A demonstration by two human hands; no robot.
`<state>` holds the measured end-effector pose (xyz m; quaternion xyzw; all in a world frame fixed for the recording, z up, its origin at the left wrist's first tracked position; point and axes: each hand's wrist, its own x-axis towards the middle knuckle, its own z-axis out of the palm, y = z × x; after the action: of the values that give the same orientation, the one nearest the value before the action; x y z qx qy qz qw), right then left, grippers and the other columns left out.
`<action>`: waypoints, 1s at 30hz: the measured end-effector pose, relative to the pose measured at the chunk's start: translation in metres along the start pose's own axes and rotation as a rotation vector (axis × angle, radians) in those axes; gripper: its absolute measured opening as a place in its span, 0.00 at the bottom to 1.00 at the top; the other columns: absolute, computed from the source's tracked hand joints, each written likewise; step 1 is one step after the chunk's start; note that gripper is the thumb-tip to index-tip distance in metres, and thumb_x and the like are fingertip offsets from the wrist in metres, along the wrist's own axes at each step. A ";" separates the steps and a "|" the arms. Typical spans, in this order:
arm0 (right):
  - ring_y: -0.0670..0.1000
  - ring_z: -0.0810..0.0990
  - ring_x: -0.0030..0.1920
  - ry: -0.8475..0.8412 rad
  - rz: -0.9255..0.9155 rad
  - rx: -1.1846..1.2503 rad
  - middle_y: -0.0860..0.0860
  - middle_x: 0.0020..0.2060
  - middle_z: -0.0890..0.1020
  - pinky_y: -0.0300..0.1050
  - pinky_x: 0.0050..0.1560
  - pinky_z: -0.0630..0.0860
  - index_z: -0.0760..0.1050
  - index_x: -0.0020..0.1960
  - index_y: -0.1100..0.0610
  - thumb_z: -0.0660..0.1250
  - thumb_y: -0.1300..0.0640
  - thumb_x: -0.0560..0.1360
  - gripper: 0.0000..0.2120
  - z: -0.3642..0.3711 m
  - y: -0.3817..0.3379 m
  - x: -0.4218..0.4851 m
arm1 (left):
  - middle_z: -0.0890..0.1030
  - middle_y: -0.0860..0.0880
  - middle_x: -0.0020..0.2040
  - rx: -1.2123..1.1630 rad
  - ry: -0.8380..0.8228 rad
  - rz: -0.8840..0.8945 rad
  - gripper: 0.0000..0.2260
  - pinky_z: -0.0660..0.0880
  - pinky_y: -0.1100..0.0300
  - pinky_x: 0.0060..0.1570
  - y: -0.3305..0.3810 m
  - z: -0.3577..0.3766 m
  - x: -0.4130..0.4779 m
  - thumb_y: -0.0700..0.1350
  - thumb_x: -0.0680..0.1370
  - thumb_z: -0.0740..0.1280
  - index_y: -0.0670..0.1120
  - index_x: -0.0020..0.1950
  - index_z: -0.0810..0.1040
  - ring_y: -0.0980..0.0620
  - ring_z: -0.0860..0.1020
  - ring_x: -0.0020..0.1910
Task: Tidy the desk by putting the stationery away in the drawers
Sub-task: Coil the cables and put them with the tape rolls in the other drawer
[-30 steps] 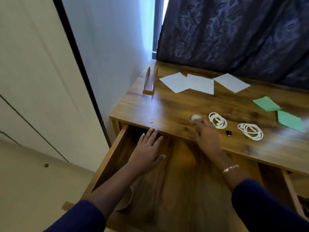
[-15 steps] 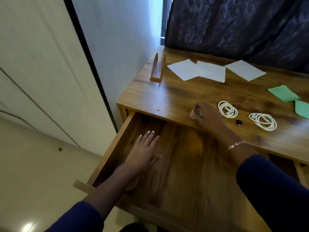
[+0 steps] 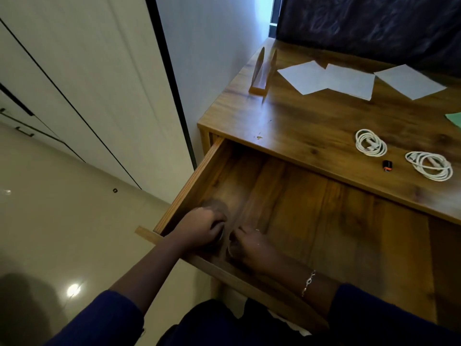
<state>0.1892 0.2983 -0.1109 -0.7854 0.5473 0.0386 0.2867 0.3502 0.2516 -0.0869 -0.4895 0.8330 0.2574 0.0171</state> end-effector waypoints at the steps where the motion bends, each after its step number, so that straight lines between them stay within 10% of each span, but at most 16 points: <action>1: 0.58 0.72 0.58 0.005 -0.001 -0.032 0.57 0.61 0.71 0.48 0.56 0.70 0.66 0.65 0.60 0.60 0.56 0.77 0.18 0.003 -0.001 0.003 | 0.78 0.49 0.61 0.000 -0.006 -0.008 0.13 0.70 0.57 0.62 0.000 0.000 0.000 0.44 0.79 0.59 0.48 0.63 0.75 0.53 0.75 0.60; 15: 0.57 0.71 0.63 -0.067 -0.027 -0.012 0.58 0.66 0.69 0.49 0.61 0.73 0.64 0.70 0.57 0.63 0.63 0.75 0.24 0.007 -0.001 0.004 | 0.70 0.51 0.70 0.083 -0.005 0.009 0.18 0.57 0.57 0.71 0.001 0.003 0.001 0.39 0.77 0.58 0.50 0.67 0.71 0.55 0.65 0.70; 19: 0.55 0.71 0.64 0.093 -0.010 0.100 0.54 0.66 0.70 0.44 0.62 0.69 0.67 0.69 0.56 0.64 0.60 0.75 0.23 -0.003 0.017 -0.006 | 0.66 0.50 0.72 0.025 0.115 0.096 0.21 0.49 0.60 0.73 0.016 0.003 0.009 0.38 0.78 0.57 0.48 0.70 0.67 0.57 0.58 0.74; 24: 0.42 0.73 0.50 0.388 0.023 0.304 0.47 0.51 0.74 0.29 0.50 0.69 0.75 0.60 0.58 0.66 0.55 0.75 0.15 -0.032 0.053 -0.045 | 0.69 0.51 0.70 -0.138 0.266 0.201 0.20 0.67 0.60 0.67 0.055 -0.001 0.041 0.42 0.78 0.61 0.51 0.70 0.67 0.54 0.67 0.70; 30: 0.45 0.75 0.50 0.657 0.276 0.291 0.45 0.47 0.74 0.32 0.50 0.68 0.78 0.56 0.58 0.68 0.54 0.73 0.13 -0.098 0.107 -0.085 | 0.59 0.51 0.75 0.000 0.194 0.369 0.24 0.47 0.67 0.70 0.124 -0.026 0.098 0.48 0.81 0.57 0.47 0.75 0.56 0.54 0.54 0.75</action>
<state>0.0362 0.2959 -0.0414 -0.6258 0.7105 -0.2549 0.1967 0.2028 0.2086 -0.0407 -0.3512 0.9062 0.2078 -0.1106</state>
